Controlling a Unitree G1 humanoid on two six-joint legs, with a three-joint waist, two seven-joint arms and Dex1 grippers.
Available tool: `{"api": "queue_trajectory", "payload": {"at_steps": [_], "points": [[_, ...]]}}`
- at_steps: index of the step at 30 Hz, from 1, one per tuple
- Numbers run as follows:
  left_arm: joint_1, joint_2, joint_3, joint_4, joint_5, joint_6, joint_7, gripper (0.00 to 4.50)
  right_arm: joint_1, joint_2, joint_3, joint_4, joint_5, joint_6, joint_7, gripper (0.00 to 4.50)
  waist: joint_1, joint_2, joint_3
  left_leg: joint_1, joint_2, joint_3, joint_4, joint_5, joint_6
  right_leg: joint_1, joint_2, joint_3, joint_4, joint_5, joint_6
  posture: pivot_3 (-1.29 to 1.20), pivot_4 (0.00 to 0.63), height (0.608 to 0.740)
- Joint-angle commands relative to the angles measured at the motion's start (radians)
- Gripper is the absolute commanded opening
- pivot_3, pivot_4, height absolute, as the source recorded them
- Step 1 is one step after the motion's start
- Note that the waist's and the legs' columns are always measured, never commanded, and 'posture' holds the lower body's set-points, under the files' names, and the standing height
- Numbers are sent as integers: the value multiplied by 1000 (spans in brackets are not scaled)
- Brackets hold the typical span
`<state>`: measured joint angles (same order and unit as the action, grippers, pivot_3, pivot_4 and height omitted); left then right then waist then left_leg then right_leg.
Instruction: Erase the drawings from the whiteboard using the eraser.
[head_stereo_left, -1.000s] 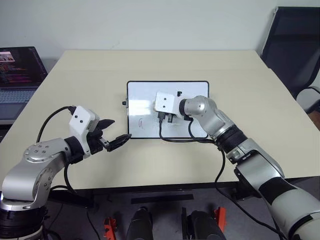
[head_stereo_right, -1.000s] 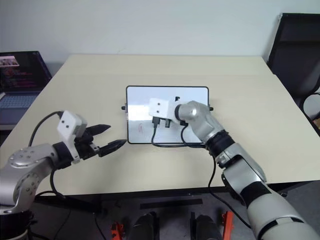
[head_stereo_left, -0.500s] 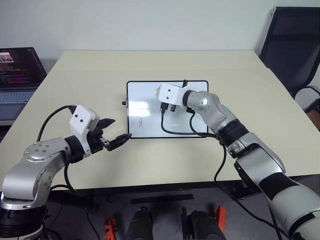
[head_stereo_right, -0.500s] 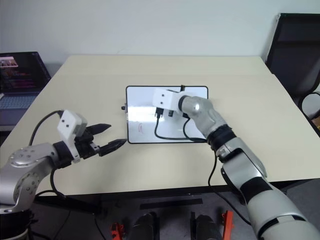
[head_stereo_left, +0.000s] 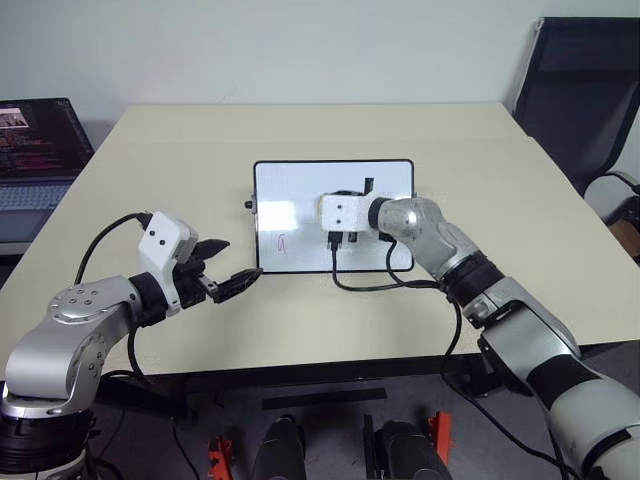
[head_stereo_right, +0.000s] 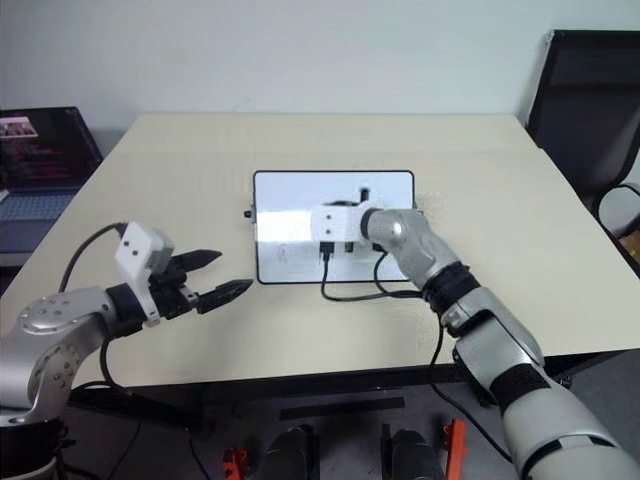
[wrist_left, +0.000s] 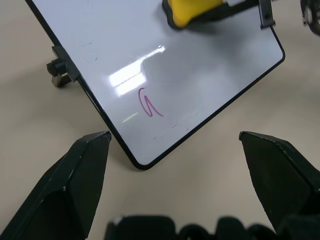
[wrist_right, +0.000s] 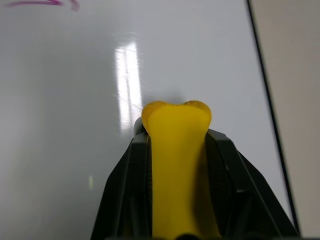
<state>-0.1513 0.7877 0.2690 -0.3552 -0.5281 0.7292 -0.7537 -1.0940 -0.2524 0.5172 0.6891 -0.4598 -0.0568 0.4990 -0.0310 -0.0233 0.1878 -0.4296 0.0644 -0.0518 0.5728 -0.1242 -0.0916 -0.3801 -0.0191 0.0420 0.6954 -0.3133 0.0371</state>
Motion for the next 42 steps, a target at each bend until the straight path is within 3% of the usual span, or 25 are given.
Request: {"api": "queue_trajectory", "payload": {"at_steps": [1, 6, 11, 14, 17, 27, 36, 42], "points": [[11, 9, 25, -9, -3, -22, -4, 4500, 11, 0, -16, -7, 3, 18, 33, 1099, -3, 0, 0, 0, 0, 1, 0, 0, 0, 0, 0, 1, 0, 0, 0, 0, 150, 740], [78, 27, 77, 34, 15, -45, -8, 4500, 99, 26, -82, -133, 95, 110, 117, 1098, -5, 0, 0, -3, 1, 2, -3, 0, 0, 1, 1, 2, 0, 1, 3, 0, 150, 740], [162, 49, 125, 53, 30, -65, -21, 4500, 224, 65, -160, -433, 223, 318, 204, 1093, -4, 0, 0, -4, 1, 2, -7, 0, 0, -2, 2, 1, 0, 0, 2, 0, 150, 740], [216, 47, 155, 60, 35, -78, -24, 4500, 316, 99, -158, -615, 267, 452, 222, 1092, -3, 0, 0, -7, 1, 3, -10, 0, 0, -6, 2, 2, 0, -1, 1, 0, 150, 740], [234, 46, 163, 57, 28, -83, -31, 4500, 350, 110, -92, -673, 239, 456, 223, 1092, -2, 0, 0, -7, 1, 3, -13, 0, 0, -8, 2, 2, 0, -1, 0, 0, 150, 740], [218, 66, 131, 47, 19, -85, -91, 4500, 179, 183, 48, -330, 92, 199, 89, 1092, -6, -1, 0, -7, 2, 4, -13, 0, -1, -8, 2, 2, 0, -4, 4, 0, 150, 740], [223, 68, 125, 32, 21, -78, -95, 4500, 45, 229, 93, -87, -15, 119, 17, 1091, -8, -5, 1, -6, 2, 4, -15, 0, -1, -9, 2, 2, 0, -2, -1, 0, 150, 740], [217, 69, 122, 24, 19, -75, -93, 4500, 31, 217, 159, -40, -63, 105, 149, 1091, -14, -6, 0, -5, 2, 4, -15, 0, -1, -8, 2, 2, 1, -2, -1, 0, 150, 740]]}}
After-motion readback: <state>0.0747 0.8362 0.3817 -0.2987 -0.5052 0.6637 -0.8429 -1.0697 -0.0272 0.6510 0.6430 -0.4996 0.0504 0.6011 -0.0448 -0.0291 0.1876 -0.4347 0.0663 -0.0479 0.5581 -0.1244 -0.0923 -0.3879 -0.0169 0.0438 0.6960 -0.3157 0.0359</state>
